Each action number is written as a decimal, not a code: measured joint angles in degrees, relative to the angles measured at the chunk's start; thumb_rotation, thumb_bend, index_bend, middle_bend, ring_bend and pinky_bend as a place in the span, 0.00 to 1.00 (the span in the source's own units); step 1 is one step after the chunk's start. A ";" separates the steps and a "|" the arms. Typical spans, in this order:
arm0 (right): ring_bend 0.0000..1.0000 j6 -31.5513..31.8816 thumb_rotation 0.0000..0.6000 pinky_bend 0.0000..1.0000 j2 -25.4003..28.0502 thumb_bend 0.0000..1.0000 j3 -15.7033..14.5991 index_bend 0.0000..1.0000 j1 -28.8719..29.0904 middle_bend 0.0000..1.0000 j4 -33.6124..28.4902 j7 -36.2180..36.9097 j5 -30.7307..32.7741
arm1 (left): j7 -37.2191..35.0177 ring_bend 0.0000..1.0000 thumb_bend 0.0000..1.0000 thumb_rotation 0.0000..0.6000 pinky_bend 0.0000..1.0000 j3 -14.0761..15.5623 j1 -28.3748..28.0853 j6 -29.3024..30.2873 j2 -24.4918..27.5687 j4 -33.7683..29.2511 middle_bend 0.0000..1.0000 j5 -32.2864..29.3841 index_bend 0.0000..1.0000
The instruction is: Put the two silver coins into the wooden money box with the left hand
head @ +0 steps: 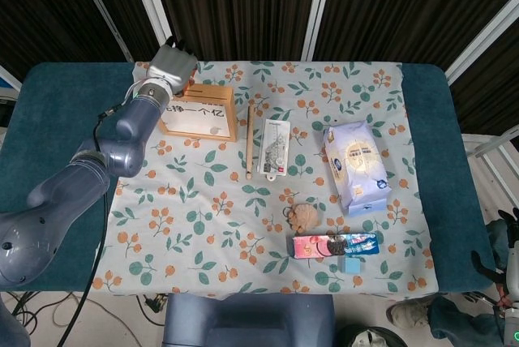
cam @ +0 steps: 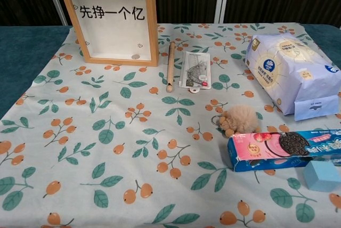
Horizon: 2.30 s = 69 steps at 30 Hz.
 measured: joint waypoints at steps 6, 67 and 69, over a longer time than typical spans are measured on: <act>0.00 0.00 1.00 0.00 0.00 0.37 -0.02 0.16 0.00 0.05 -0.04 -0.02 -0.03 | 0.78 0.00 0.49 1.00 0.00 -0.45 0.23 0.05 0.02 -0.22 0.17 -0.15 0.54; 0.00 0.40 1.00 0.00 -0.30 0.37 0.23 0.16 0.04 0.05 -0.21 -0.38 0.32 | 9.39 0.00 0.33 1.00 0.00 -4.79 2.30 2.77 -0.33 -0.92 0.16 -0.77 0.51; 0.00 0.39 1.00 0.00 -0.29 0.37 0.23 0.16 0.05 0.05 -0.20 -0.40 0.31 | 9.60 0.00 0.33 1.00 0.00 -4.93 2.32 2.83 -0.32 -0.98 0.16 -0.82 0.51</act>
